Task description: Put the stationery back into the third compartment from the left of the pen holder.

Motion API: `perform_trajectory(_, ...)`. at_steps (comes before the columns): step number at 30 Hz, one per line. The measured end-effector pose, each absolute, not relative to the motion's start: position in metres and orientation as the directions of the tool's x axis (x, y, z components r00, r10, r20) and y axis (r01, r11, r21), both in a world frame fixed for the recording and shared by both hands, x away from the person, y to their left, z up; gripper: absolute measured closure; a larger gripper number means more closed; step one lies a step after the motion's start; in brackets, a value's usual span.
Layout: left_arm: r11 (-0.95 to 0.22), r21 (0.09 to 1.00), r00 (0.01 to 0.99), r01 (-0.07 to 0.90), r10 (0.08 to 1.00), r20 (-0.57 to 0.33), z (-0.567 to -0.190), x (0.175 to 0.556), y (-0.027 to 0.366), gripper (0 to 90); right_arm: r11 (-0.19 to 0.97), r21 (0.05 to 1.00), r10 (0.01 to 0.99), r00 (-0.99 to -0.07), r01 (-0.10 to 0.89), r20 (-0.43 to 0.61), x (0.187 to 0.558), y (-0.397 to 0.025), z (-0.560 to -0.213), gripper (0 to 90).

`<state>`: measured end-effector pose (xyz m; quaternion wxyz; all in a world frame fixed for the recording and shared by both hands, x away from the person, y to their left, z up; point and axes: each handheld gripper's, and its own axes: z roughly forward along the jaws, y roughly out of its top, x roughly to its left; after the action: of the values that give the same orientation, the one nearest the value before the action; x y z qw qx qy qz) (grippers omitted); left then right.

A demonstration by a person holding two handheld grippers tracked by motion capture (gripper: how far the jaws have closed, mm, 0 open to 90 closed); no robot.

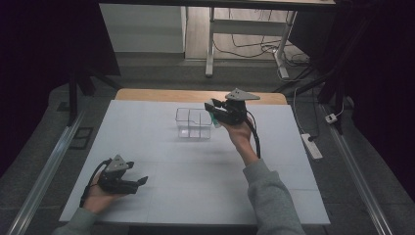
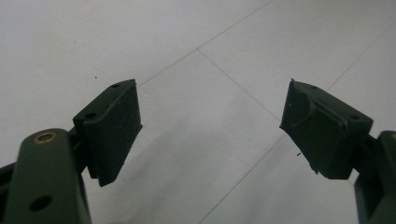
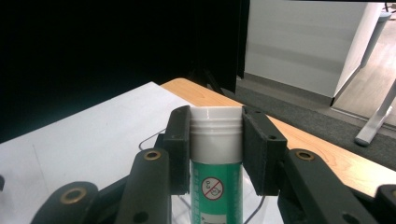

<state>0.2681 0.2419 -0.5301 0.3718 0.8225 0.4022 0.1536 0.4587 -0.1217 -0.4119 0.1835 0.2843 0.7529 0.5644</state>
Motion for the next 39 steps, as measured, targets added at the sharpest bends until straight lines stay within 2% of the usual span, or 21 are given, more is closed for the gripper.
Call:
perform_trajectory(7, -0.401, 0.735, 0.631, 0.547, 0.775, -0.047, -0.530, 0.268, 0.242, 19.1, 0.159, 0.956, 0.646, -0.759, 0.245, 0.086, 0.470, -0.117, -0.416, 64.0)
perform_trajectory(14, -0.386, 0.740, 0.634, 0.550, 0.770, -0.069, -0.530, 0.268, 0.243, 19.0, 0.158, 0.960, 0.651, -0.756, 0.233, 0.077, 0.481, -0.107, -0.419, 63.9)
perform_trajectory(26, -0.396, 0.737, 0.634, 0.547, 0.771, -0.056, -0.530, 0.268, 0.242, 19.1, 0.135, 0.957, 0.666, -0.739, 0.258, 0.106, 0.500, -0.097, -0.428, 63.0)
perform_trajectory(27, -0.399, 0.735, 0.635, 0.548, 0.771, -0.055, -0.530, 0.268, 0.242, 19.1, 0.140, 0.955, 0.667, -0.737, 0.261, 0.104, 0.500, -0.097, -0.429, 62.5)
perform_trajectory(28, -0.399, 0.734, 0.635, 0.550, 0.771, -0.057, -0.530, 0.268, 0.242, 19.1, 0.142, 0.955, 0.672, -0.733, 0.262, 0.101, 0.500, -0.097, -0.430, 57.9)
perform_trajectory(30, -0.399, 0.733, 0.634, 0.551, 0.771, -0.058, -0.530, 0.268, 0.242, 19.0, 0.145, 0.954, 0.680, -0.726, 0.264, 0.098, 0.499, -0.097, -0.432, 44.6)
perform_trajectory(39, -0.397, 0.732, 0.634, 0.554, 0.770, -0.062, -0.531, 0.269, 0.242, 19.0, 0.199, 0.932, 0.664, -0.741, 0.302, 0.098, 0.493, -0.108, -0.437, 43.5)
